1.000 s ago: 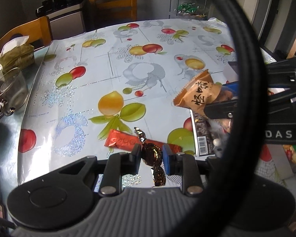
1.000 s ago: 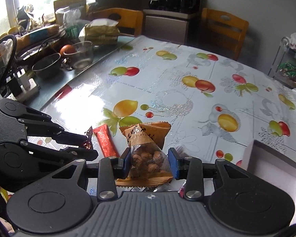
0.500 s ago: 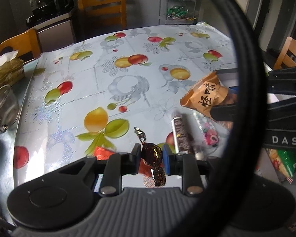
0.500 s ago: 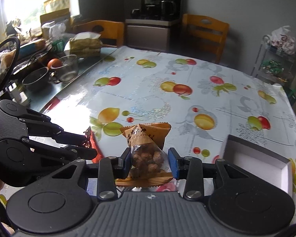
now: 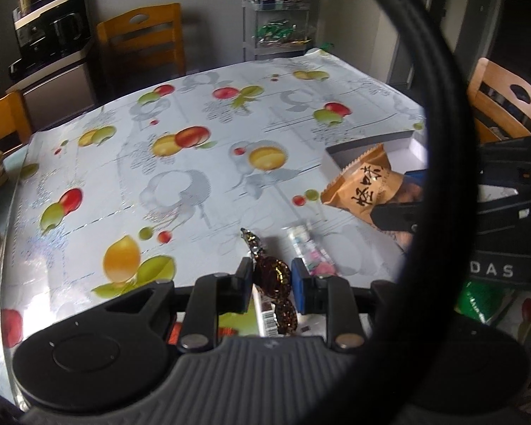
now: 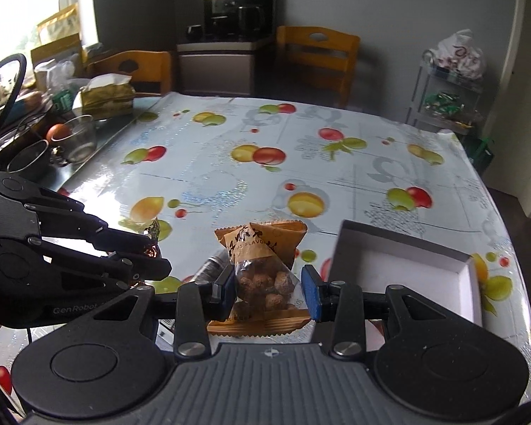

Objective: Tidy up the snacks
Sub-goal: 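Carry the chocolates and peanut pastry packet over the white box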

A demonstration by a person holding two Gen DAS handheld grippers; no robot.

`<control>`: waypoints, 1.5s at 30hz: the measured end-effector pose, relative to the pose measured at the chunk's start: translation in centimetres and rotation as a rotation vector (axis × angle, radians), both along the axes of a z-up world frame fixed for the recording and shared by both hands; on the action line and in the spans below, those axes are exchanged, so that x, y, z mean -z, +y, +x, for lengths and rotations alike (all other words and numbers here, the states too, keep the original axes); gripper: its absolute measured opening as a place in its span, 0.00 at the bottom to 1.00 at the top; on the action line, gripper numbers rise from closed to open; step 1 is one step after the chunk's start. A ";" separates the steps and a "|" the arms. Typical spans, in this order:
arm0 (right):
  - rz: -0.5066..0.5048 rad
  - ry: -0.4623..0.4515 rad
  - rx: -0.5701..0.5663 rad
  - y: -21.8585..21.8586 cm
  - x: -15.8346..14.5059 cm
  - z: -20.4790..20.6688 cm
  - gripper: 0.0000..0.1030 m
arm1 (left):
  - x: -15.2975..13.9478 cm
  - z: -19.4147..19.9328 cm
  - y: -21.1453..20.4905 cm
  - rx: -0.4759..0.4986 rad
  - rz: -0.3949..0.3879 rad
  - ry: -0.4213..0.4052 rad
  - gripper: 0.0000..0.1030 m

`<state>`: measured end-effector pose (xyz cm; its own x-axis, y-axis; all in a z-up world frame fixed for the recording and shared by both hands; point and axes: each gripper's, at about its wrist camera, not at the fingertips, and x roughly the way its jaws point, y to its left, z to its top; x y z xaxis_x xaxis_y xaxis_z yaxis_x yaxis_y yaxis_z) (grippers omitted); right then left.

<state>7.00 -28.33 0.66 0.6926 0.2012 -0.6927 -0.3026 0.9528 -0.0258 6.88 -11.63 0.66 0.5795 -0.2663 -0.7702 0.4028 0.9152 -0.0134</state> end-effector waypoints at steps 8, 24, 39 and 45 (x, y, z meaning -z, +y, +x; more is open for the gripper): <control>0.000 -0.010 0.043 -1.7 -0.3 -0.9 0.39 | -0.7 0.0 -2.2 0.044 -0.023 -0.005 0.19; 0.004 -0.017 0.124 -5.6 -0.5 -2.1 0.39 | -2.0 -0.4 -7.3 0.147 -0.042 -0.025 0.19; 0.008 -0.011 0.196 -10.2 -0.1 -2.5 0.39 | -1.9 0.0 -12.2 0.213 -0.039 -0.024 0.19; 0.010 -0.013 0.224 -12.0 -0.1 -2.3 0.39 | -1.7 0.7 -13.5 0.218 -0.036 -0.018 0.19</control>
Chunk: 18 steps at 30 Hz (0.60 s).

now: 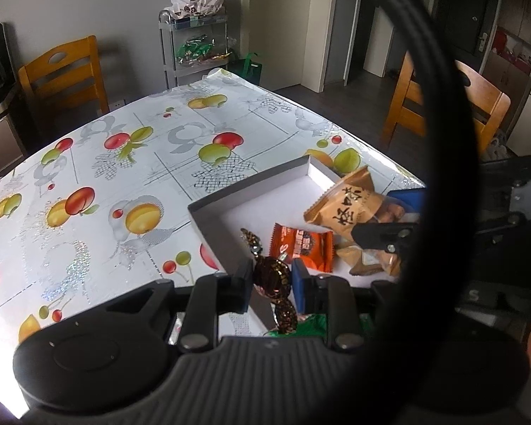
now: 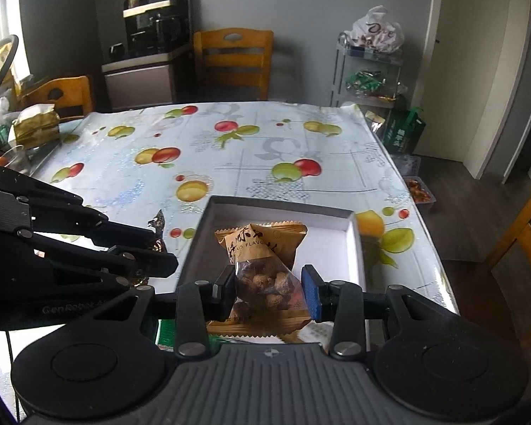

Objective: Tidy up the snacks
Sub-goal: 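Carry the chocolates and peanut pastry packet over the white box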

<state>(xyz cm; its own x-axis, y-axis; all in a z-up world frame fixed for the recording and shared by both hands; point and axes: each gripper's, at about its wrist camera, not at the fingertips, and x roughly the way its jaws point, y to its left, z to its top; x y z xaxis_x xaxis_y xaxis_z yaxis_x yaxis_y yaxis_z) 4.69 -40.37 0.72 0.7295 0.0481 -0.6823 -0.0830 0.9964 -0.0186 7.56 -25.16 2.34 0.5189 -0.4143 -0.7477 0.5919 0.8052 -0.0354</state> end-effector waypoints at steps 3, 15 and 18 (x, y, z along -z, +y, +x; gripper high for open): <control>-0.002 0.001 0.012 -0.9 0.1 0.1 0.39 | 0.2 0.3 -0.8 0.008 0.003 0.006 0.19; -0.002 0.029 0.033 -3.2 1.2 0.8 0.39 | 1.6 1.7 -2.8 0.014 0.012 0.047 0.19; 0.002 0.040 0.036 -3.6 1.8 1.1 0.39 | 2.1 2.3 -3.2 0.009 0.004 0.077 0.19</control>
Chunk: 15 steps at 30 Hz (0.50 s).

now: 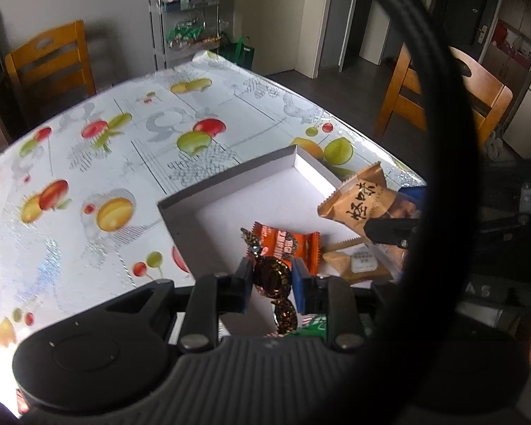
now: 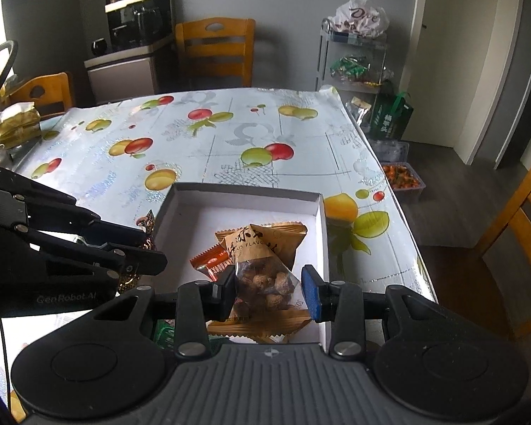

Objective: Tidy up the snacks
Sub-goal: 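Carry the chocolates and peanut pastry packet over the white box, then lower the chocolates and peanut packet into the box and open both tools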

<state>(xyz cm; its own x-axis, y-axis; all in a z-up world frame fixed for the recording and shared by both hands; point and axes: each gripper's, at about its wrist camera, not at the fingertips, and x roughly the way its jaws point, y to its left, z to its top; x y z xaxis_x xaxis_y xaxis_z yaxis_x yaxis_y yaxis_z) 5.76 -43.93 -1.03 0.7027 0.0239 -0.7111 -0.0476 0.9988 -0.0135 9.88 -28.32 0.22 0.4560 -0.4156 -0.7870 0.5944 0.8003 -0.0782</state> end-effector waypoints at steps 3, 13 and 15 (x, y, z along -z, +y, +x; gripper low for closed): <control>0.001 0.015 -0.005 -0.1 0.5 0.2 0.39 | 0.4 0.4 -0.4 -0.001 0.006 0.012 0.19; -0.009 0.066 -0.021 -0.1 2.2 0.5 0.39 | 1.8 1.2 -0.9 -0.004 0.022 0.040 0.19; -0.011 0.074 -0.027 0.1 2.4 0.7 0.39 | 2.1 1.4 -1.0 -0.003 0.027 0.050 0.19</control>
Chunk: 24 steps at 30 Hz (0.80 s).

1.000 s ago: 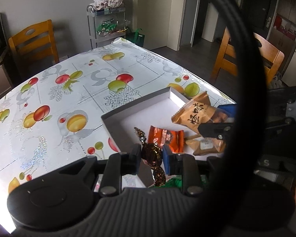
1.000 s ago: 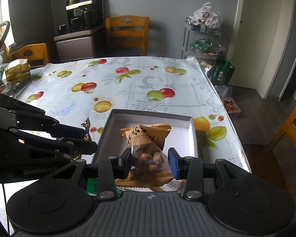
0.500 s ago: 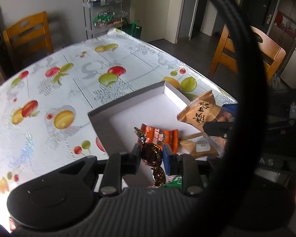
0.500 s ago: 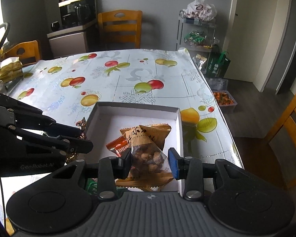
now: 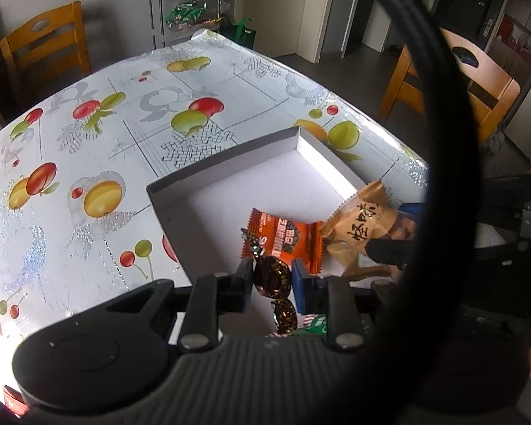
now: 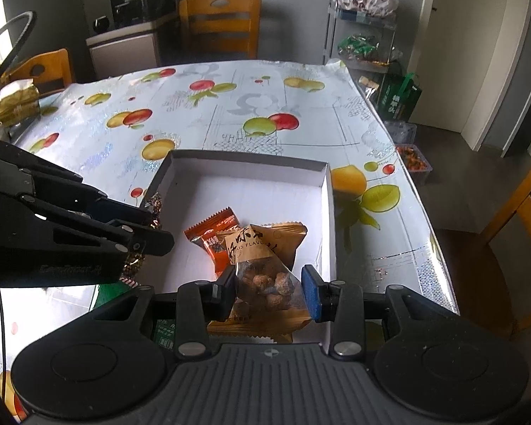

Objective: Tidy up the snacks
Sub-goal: 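Lower the chocolates and peanut packet into the box and open both tools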

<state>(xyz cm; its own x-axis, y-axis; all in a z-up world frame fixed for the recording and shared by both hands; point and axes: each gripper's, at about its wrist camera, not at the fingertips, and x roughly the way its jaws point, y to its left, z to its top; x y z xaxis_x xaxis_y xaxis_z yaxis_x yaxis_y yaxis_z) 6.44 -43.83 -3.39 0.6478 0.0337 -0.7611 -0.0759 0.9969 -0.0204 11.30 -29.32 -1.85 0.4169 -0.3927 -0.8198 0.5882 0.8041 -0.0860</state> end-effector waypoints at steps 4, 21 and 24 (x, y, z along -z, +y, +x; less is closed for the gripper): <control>-0.005 0.016 -0.010 0.4 0.4 0.1 0.39 | 0.5 0.4 -0.3 0.005 0.003 0.014 0.19; -0.003 0.057 -0.027 0.7 1.3 0.1 0.39 | 2.0 1.2 -1.2 0.032 0.018 0.050 0.19; -0.002 0.057 -0.026 0.7 1.3 0.0 0.39 | 2.3 1.3 -1.3 0.031 0.021 0.055 0.19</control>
<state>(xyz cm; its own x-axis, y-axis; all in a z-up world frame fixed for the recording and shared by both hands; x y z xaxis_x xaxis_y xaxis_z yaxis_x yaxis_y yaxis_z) 6.45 -43.12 -4.71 0.6022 0.0489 -0.7968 -0.1032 0.9945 -0.0169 12.57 -30.62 -4.11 0.3590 -0.3875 -0.8491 0.6076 0.7876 -0.1025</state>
